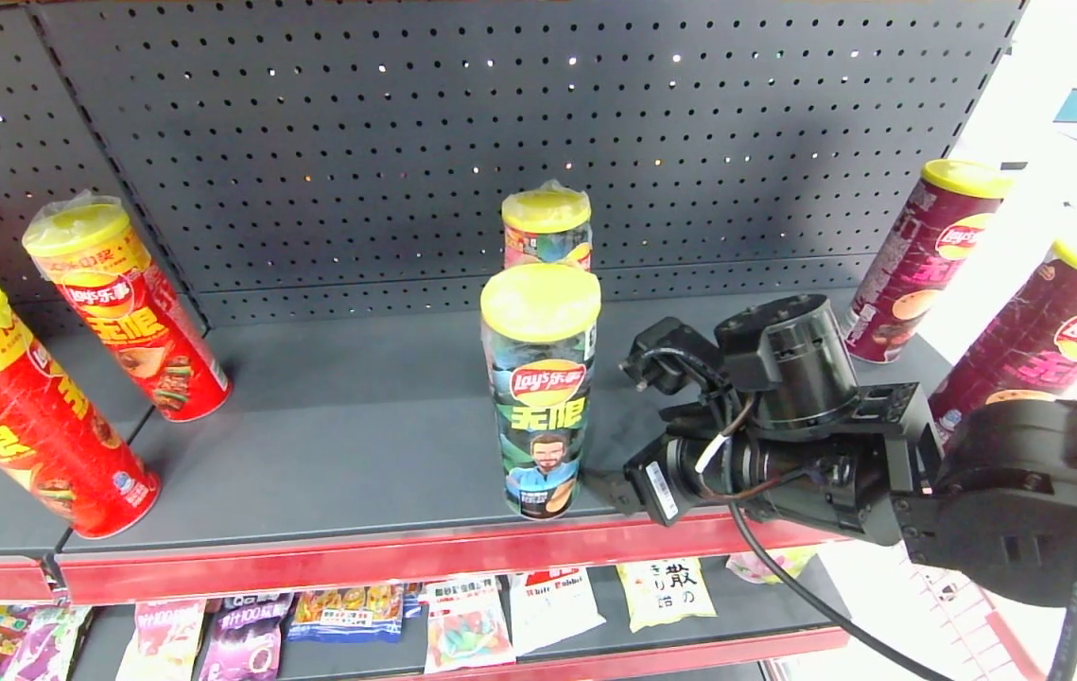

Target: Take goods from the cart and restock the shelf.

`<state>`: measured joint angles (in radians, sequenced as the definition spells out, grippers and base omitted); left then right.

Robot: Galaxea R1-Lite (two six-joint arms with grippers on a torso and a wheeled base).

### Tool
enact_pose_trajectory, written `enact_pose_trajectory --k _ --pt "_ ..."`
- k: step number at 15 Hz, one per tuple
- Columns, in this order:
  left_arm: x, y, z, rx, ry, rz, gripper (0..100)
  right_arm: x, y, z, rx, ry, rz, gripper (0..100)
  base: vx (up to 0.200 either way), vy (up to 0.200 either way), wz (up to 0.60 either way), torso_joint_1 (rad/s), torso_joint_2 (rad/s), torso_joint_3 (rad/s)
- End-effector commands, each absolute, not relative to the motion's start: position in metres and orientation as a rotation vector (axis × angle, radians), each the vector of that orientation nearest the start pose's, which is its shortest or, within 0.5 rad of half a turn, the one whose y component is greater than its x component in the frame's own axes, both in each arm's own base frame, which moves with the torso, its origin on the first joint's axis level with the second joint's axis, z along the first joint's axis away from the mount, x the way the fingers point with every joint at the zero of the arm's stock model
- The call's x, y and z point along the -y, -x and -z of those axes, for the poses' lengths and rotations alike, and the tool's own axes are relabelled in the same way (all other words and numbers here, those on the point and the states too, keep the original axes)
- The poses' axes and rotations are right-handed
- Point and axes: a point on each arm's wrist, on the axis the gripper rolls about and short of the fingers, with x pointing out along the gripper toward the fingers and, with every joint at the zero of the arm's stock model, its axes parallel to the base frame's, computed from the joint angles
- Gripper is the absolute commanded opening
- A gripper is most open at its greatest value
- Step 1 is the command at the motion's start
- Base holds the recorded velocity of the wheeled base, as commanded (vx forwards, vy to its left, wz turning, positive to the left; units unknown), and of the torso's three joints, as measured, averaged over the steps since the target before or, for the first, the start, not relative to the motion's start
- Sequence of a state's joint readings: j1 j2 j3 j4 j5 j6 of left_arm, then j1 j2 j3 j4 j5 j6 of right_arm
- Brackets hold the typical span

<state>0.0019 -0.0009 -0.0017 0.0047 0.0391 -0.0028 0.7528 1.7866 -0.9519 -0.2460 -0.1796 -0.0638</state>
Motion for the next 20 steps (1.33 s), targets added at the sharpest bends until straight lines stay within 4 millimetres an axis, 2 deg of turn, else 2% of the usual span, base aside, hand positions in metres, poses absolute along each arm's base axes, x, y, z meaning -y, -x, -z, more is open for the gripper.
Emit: enact_pose_trajectory --k 1,15,18,20 --pt "-0.001 0.023 -0.075 -0.003 0.003 -0.043 100 -0.219 -0.239 -0.158 -0.513 0.329 -0.576 100 0.0 0.0 0.0 0.0 0.0 0.0" --pt "-0.001 0.023 -0.075 -0.003 0.003 -0.043 100 -0.216 -0.237 -0.16 -0.511 0.326 -0.573 100 0.0 0.0 0.0 0.0 0.0 0.0" --pt "-0.001 0.023 -0.075 -0.003 0.003 -0.041 100 -0.185 -0.22 -0.179 -0.469 0.297 -0.536 100 0.0 0.0 0.0 0.0 0.0 0.0" --pt "-0.001 0.023 -0.075 -0.003 0.003 -0.043 100 -0.15 -0.192 -0.195 -0.415 0.261 -0.505 100 0.0 0.0 0.0 0.0 0.0 0.0"
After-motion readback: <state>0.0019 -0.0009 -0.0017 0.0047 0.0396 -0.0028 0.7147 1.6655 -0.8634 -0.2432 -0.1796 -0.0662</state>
